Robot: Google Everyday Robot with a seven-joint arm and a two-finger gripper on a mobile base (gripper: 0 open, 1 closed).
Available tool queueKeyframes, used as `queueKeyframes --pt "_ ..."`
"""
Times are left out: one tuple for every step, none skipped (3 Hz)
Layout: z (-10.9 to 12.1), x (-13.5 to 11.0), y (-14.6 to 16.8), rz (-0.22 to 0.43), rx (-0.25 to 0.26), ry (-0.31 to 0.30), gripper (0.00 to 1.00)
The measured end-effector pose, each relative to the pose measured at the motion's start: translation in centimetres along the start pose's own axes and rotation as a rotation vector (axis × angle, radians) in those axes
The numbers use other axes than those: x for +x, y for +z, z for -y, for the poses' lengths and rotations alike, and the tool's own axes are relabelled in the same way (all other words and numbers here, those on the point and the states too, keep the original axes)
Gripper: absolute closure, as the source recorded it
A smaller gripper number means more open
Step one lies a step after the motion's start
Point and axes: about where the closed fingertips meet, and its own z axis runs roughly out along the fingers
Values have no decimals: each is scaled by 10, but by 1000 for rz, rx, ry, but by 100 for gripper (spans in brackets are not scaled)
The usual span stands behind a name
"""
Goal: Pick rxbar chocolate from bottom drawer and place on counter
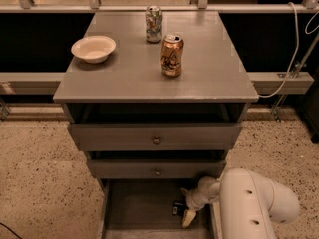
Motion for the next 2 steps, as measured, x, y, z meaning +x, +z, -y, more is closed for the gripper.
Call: queueKeyframes --pt "-11 3 -8 35 4 3 11" --pt "-23 1 -16 71 13 -4 11"
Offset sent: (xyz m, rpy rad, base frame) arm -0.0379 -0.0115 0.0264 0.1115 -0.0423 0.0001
